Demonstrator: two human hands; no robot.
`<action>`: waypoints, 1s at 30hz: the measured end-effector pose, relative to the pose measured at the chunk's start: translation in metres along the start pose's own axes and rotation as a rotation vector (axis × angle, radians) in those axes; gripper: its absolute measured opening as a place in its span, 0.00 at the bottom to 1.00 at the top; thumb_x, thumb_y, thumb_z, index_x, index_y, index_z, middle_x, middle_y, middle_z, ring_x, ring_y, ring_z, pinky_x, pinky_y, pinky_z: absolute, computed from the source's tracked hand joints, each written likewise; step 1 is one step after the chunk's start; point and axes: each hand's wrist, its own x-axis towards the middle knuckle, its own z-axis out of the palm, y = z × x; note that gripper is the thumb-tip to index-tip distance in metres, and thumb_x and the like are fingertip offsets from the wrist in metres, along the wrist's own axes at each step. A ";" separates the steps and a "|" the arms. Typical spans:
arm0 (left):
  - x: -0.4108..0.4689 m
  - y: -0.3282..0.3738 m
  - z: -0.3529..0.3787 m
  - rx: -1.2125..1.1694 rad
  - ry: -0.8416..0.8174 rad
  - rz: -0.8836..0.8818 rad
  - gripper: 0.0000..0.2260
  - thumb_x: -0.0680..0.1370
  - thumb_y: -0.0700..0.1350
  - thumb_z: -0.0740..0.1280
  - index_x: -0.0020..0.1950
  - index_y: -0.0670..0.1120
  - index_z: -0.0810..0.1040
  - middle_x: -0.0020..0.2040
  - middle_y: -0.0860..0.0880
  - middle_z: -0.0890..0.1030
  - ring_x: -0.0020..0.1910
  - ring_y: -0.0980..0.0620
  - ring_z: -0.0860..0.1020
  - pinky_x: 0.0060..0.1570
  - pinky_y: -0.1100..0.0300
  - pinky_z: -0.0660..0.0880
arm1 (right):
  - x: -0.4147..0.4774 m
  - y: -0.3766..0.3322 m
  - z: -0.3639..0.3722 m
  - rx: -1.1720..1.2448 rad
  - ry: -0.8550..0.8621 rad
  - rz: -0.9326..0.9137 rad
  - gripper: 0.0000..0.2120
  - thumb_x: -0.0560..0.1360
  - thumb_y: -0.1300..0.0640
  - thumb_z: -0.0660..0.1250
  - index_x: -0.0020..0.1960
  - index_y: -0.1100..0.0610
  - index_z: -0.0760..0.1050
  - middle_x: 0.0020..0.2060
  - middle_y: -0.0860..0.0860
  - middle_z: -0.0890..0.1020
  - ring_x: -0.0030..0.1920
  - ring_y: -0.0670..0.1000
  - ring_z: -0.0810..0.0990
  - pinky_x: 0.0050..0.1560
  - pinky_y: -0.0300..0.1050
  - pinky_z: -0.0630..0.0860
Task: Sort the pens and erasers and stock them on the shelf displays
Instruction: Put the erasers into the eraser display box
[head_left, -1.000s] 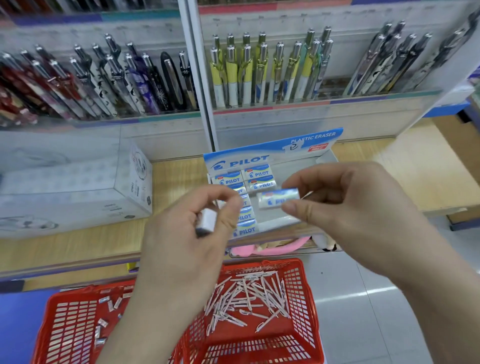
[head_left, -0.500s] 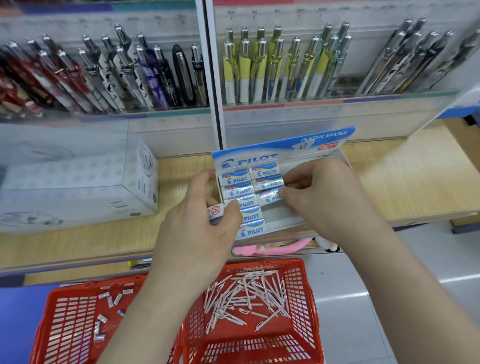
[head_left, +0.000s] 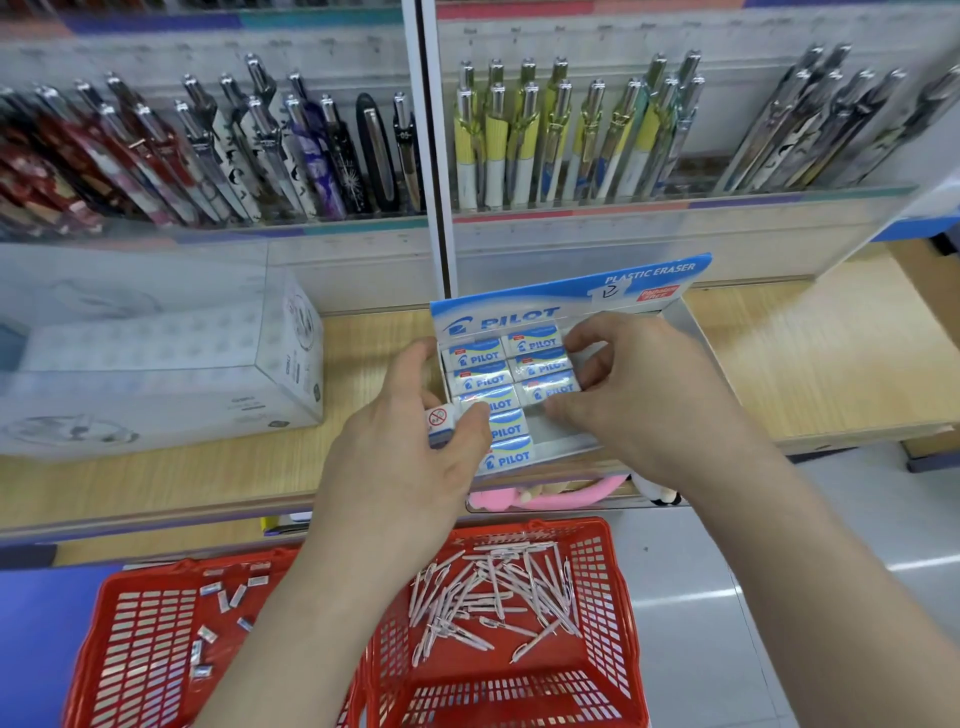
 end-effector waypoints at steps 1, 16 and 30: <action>0.000 0.000 0.000 -0.003 -0.005 0.004 0.23 0.75 0.54 0.65 0.70 0.56 0.64 0.37 0.67 0.69 0.42 0.56 0.71 0.35 0.64 0.60 | 0.000 -0.001 0.000 -0.008 0.013 0.004 0.17 0.67 0.51 0.76 0.53 0.49 0.77 0.39 0.45 0.80 0.42 0.47 0.77 0.33 0.33 0.66; -0.019 0.029 -0.011 -0.682 -0.202 0.009 0.20 0.75 0.33 0.67 0.61 0.53 0.77 0.49 0.52 0.85 0.52 0.54 0.82 0.57 0.53 0.76 | -0.051 -0.008 -0.015 0.841 -0.244 -0.109 0.12 0.71 0.55 0.71 0.54 0.46 0.82 0.39 0.52 0.79 0.35 0.49 0.76 0.36 0.41 0.75; -0.024 0.041 -0.018 -1.072 -0.300 -0.241 0.08 0.76 0.44 0.62 0.50 0.45 0.79 0.41 0.48 0.84 0.38 0.47 0.83 0.33 0.60 0.79 | -0.047 0.003 -0.029 0.721 -0.141 -0.243 0.07 0.67 0.52 0.72 0.41 0.56 0.82 0.30 0.50 0.78 0.30 0.43 0.73 0.31 0.39 0.72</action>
